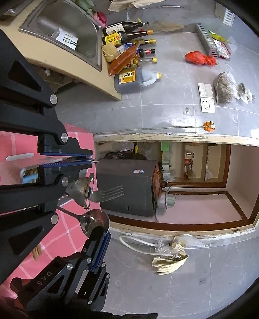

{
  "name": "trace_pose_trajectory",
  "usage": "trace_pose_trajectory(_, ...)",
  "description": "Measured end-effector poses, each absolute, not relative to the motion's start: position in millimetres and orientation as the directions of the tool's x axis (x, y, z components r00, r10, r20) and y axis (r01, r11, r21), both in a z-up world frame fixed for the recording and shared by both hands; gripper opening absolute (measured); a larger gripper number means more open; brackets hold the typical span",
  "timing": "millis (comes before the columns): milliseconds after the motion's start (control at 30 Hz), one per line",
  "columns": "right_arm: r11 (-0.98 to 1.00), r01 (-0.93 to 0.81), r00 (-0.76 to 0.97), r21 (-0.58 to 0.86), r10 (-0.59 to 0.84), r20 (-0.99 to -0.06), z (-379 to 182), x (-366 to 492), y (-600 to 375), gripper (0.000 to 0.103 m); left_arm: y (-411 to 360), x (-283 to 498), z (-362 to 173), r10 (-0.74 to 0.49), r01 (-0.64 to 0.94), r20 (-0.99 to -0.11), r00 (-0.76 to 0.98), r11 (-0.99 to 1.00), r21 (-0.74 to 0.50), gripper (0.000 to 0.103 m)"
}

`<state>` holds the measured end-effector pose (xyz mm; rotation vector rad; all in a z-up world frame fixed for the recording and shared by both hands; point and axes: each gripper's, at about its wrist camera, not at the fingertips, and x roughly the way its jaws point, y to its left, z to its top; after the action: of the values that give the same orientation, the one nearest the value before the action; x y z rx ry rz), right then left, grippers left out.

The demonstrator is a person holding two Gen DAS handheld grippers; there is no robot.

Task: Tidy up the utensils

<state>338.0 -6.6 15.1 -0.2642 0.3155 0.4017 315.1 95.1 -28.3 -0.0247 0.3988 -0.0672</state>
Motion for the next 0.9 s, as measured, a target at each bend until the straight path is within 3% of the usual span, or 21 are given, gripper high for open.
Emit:
trace_pose_trajectory(167, 0.891, -0.422, 0.871, -0.170, 0.346, -0.348, 17, 335, -9, 0.007, 99, 312, -28, -0.079, 0.055, -0.397, 0.914, 0.996, -0.072, 0.009)
trace_pose_trajectory(267, 0.897, -0.413, 0.875, -0.156, 0.343, -0.343, 20, 334, -13, 0.007, 102, 309, -26, -0.085, 0.049, -0.391, 0.916, 0.994, -0.101, 0.022)
trace_pose_trajectory(367, 0.906, -0.400, 0.879, -0.139, 0.337, -0.337, 25, 333, -17, 0.007, 107, 306, -22, -0.085, 0.035, -0.384, 0.919, 0.990, -0.135, 0.023)
trace_pose_trajectory(533, 0.931, -0.358, 0.893, -0.078, 0.316, -0.320, 33, 326, -30, 0.028, 113, 301, -16, -0.085, 0.018, -0.376, 0.923, 0.984, -0.177, 0.038)
trace_pose_trajectory(700, 0.953, -0.300, 0.911, -0.035, 0.276, -0.307, 42, 315, -48, 0.036, 109, 292, -7, -0.091, 0.023, -0.362, 0.928, 0.982, -0.187, 0.050)
trace_pose_trajectory(767, 0.961, -0.276, 0.918, -0.022, 0.257, -0.301, 46, 310, -56, 0.043, 105, 286, -3, -0.097, 0.028, -0.360, 0.928, 0.981, -0.193, 0.064)
trace_pose_trajectory(900, 0.974, -0.227, 0.932, 0.005, 0.219, -0.289, 53, 293, -78, 0.055, 95, 274, 5, -0.100, 0.031, -0.354, 0.930, 0.980, -0.196, 0.078)
